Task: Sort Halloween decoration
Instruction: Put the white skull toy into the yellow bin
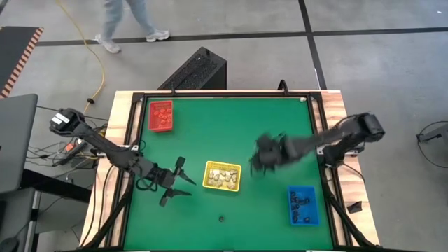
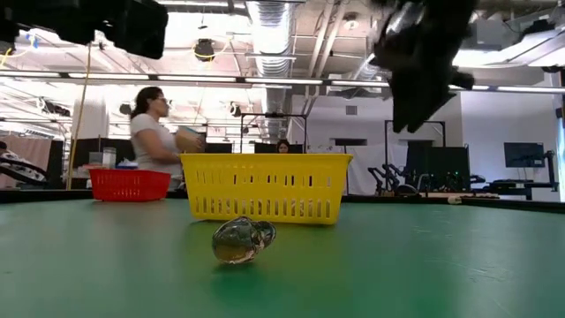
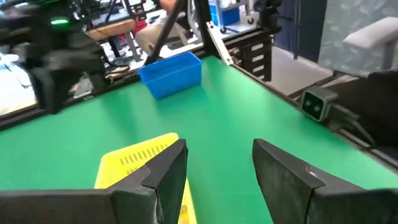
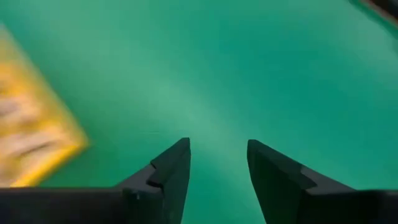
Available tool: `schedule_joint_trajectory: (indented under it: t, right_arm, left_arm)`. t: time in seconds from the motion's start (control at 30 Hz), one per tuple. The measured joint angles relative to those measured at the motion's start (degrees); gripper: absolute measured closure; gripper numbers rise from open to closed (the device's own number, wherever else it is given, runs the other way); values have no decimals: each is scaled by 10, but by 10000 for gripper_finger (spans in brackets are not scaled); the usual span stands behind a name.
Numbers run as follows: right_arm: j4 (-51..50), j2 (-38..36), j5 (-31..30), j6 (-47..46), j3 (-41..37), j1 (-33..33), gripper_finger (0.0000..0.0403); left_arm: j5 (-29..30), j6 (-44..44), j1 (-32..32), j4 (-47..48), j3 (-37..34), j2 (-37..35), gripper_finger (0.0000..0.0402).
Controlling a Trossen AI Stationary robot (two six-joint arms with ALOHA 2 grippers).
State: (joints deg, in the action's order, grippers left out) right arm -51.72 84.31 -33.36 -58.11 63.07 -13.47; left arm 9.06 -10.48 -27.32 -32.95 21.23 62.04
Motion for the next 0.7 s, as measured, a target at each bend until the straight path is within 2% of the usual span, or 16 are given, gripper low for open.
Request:
schedule_joint_trajectory:
  t: [0.07, 0.17, 0.3, 0.4, 0.57, 0.63, 0.7]
  right_arm:
    - [-63, -23, 35, 23, 0, 93, 218]
    - [-95, -40, 64, 123, 0, 254, 220]
    - [-66, -34, 139, 280, 0, 476, 209]
    - [-18, 0, 185, 366, 0, 605, 193]
    - [45, 69, 195, 429, 0, 737, 175]
    - [64, 98, 198, 445, 2, 765, 174]
    - [69, 124, 200, 464, 16, 762, 174]
  left_arm:
    - [-18, -14, 16, 0, 0, 0, 228]
    - [-54, -50, 46, 1, 1, 0, 228]
    - [-109, -71, 99, -2, 14, 0, 228]
    - [-141, -80, 141, -2, 24, 0, 228]
    - [-175, -100, 219, -1, 34, -1, 228]
    - [-193, -105, 253, 0, 34, -1, 228]
    - [-214, -100, 288, 1, 34, -1, 228]
